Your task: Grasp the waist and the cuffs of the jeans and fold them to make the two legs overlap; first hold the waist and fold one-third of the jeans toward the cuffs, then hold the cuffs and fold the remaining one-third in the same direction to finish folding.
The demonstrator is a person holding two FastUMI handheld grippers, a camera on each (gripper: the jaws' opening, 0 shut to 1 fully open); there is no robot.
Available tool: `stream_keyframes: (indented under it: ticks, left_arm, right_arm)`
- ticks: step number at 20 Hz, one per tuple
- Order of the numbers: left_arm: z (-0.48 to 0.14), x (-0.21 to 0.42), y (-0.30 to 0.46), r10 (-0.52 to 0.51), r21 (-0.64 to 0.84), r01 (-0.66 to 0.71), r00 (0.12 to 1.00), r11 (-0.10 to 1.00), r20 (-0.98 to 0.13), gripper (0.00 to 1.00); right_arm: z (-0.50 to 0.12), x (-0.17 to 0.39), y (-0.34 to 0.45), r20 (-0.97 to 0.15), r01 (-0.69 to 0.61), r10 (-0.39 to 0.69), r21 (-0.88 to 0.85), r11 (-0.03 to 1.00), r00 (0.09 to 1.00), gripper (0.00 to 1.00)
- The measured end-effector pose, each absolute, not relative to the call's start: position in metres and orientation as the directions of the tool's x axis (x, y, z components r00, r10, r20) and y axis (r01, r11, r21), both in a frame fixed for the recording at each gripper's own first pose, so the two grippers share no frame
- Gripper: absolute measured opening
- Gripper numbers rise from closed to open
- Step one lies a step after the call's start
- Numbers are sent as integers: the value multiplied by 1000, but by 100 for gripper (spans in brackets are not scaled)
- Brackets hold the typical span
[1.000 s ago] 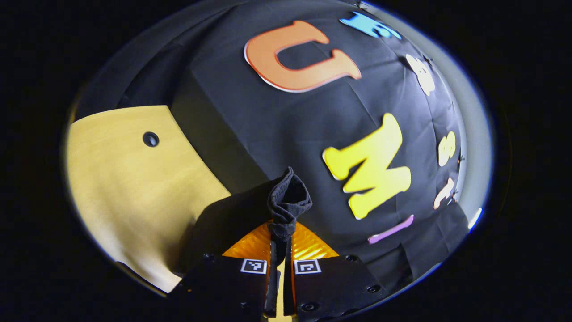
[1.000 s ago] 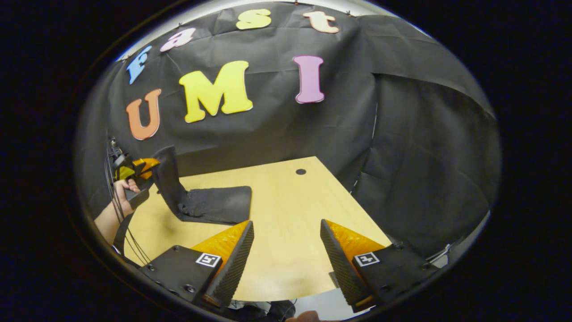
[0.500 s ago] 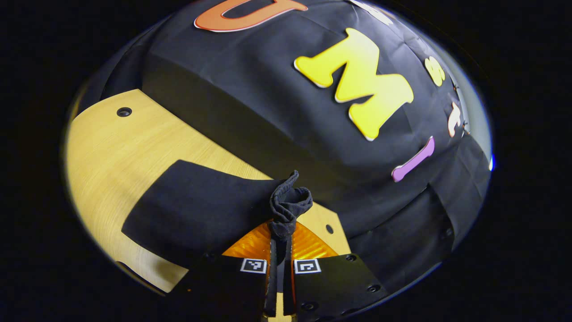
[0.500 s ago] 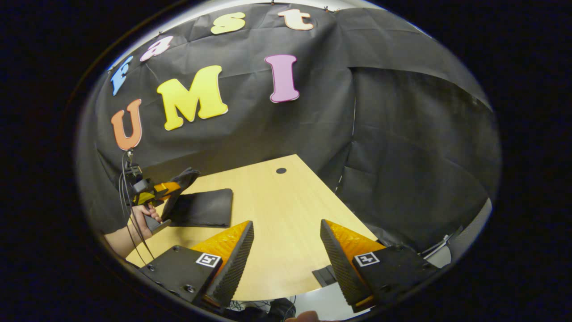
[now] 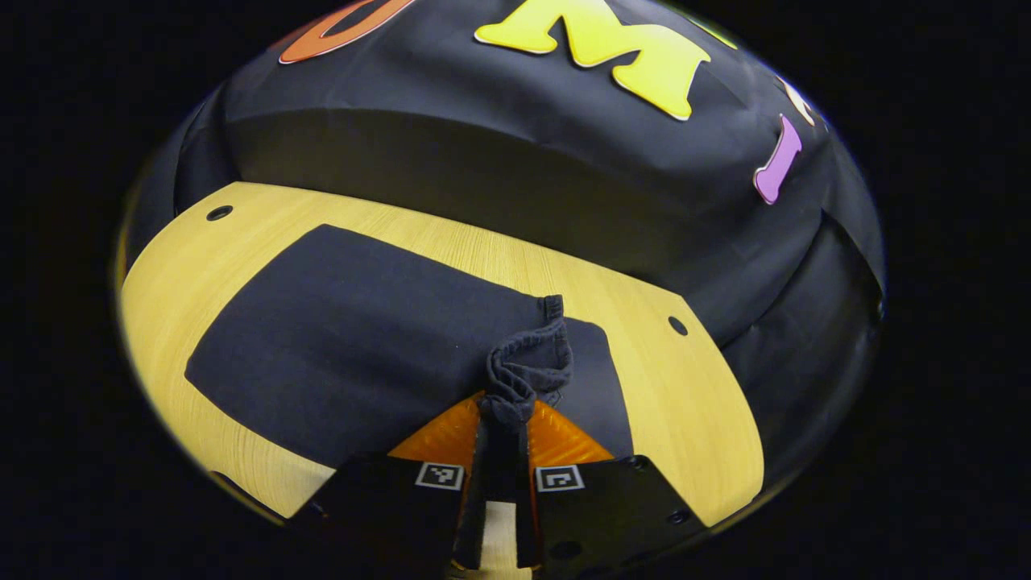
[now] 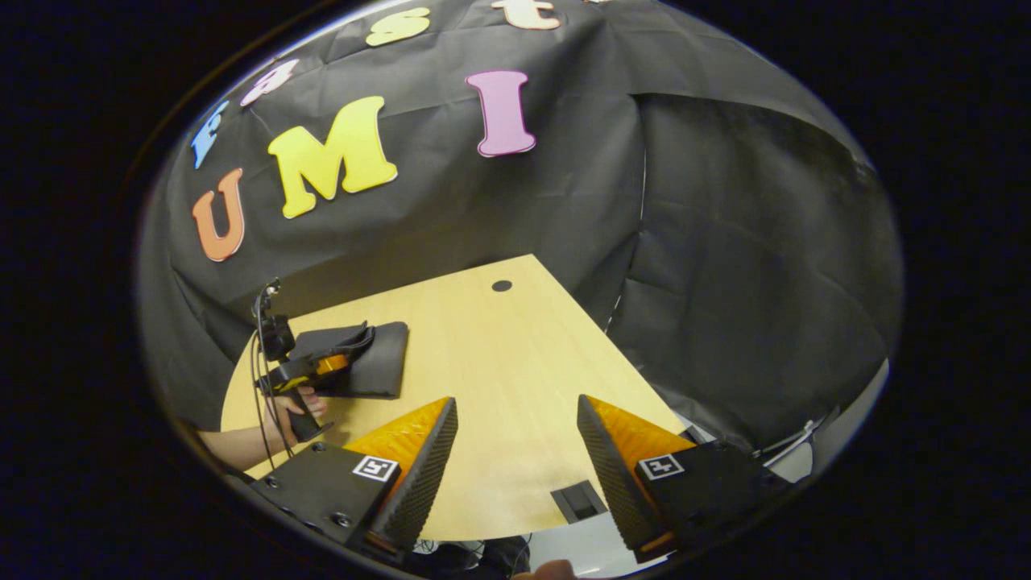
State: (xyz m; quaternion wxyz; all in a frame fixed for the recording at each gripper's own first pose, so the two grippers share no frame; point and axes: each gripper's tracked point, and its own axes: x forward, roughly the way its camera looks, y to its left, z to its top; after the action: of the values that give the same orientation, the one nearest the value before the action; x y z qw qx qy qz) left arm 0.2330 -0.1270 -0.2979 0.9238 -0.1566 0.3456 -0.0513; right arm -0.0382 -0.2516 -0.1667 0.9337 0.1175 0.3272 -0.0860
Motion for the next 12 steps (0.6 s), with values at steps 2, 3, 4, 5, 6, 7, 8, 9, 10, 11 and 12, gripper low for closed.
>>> stream_keyframes:
  ticks: [2, 3, 4, 5, 6, 7, 8, 9, 10, 11, 12]
  left_arm:
    - [-294, 234, -129, -173, -297, -26, 764, 955, -622, 31]
    - [-295, 233, -131, -165, -289, -30, 764, 957, -624, 34]
    - [-293, 231, -130, -148, -270, -35, 766, 962, -625, 28]
    - [-290, 230, -130, -128, -240, -35, 765, 970, -631, 40]
    - [-285, 228, -130, -120, -217, -25, 767, 976, -630, 52]
    - [-281, 227, -133, -127, -208, -9, 768, 978, -627, 53]
    - [-276, 224, -135, -124, -186, 7, 771, 982, -624, 68]
    - [-270, 217, -136, -124, -171, 21, 774, 985, -621, 84]
    - [-270, 219, -139, -135, -173, 33, 773, 984, -619, 100]
    - [-269, 220, -140, -140, -180, 34, 775, 983, -617, 100]
    - [-265, 221, -138, -138, -180, 34, 779, 983, -611, 100]
  right_arm:
    - [-170, -35, -252, -635, 232, -68, 178, 956, 770, 92]
    - [-170, -33, -252, -634, 231, -62, 187, 955, 771, 92]
    - [-169, -31, -253, -631, 234, -60, 197, 952, 773, 93]
    - [-169, -31, -253, -626, 236, -56, 209, 949, 778, 92]
    - [-168, -32, -254, -623, 236, -53, 214, 948, 780, 92]
    - [-169, -33, -253, -621, 233, -48, 220, 947, 783, 92]
    - [-168, -34, -252, -620, 230, -41, 228, 946, 784, 90]
    - [-167, -34, -251, -616, 228, -35, 238, 944, 787, 90]
    - [-165, -33, -249, -610, 225, -29, 248, 942, 792, 92]
    - [-165, -31, -247, -605, 220, -23, 254, 942, 796, 92]
    - [-162, -31, -245, -598, 213, -18, 256, 943, 801, 92]
